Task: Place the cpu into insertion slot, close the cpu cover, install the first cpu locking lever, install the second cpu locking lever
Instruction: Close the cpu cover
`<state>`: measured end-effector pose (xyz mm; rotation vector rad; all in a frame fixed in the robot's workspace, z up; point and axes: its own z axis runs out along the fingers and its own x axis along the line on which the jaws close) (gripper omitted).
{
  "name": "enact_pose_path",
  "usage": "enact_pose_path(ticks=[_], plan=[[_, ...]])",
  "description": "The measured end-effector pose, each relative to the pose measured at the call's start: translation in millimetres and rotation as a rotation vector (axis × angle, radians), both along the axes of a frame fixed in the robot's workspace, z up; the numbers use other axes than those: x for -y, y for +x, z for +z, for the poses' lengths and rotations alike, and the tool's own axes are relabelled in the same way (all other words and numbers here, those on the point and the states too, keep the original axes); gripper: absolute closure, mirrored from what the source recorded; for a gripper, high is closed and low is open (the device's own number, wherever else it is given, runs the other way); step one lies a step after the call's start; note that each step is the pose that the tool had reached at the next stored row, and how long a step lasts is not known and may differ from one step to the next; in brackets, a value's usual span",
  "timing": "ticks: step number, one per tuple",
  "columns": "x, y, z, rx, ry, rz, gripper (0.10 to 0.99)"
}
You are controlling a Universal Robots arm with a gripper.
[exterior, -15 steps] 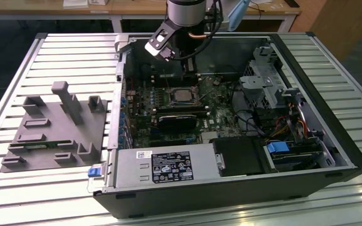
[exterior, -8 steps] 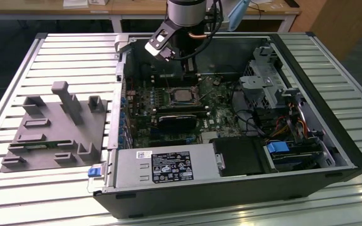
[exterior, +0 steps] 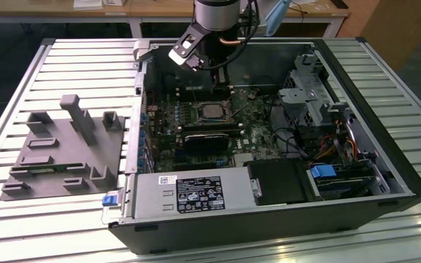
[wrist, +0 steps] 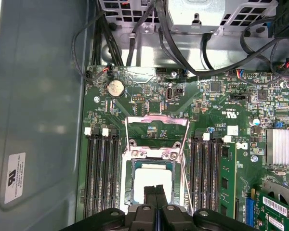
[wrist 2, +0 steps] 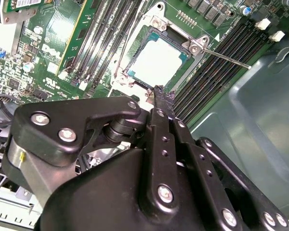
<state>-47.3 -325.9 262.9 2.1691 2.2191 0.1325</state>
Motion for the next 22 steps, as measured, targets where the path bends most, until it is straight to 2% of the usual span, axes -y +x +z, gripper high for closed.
enact_pose_path(ticks=[2, 3, 4, 5, 6, 9, 10, 11, 16, 22], plan=[[0.0, 0.1, 0.0, -0.0003, 0.0, 0.0, 0.98], [0.0, 0.2, -0.1, -0.0024, 0.0, 0.0, 0.98], [0.0, 0.3, -0.1, -0.0068, 0.0, 0.0, 0.98], [0.0, 0.6, -0.1, -0.0151, 0.0, 0.0, 0.98], [0.0, 1.2, 0.0, -0.0269, 0.0, 0.0, 0.98], [0.0, 2.6, -0.1, -0.0579, 0.0, 0.0, 0.98], [0.0, 3.0, -0.1, -0.0648, 0.0, 0.0, 0.98], [0.0, 3.2, -0.1, -0.0675, 0.0, 0.0, 0.98], [0.0, 4.1, -0.2, -0.0675, 0.0, 0.0, 0.98], [-0.5, 15.2, -0.2, -0.0675, 0.0, 0.0, 0.98]])
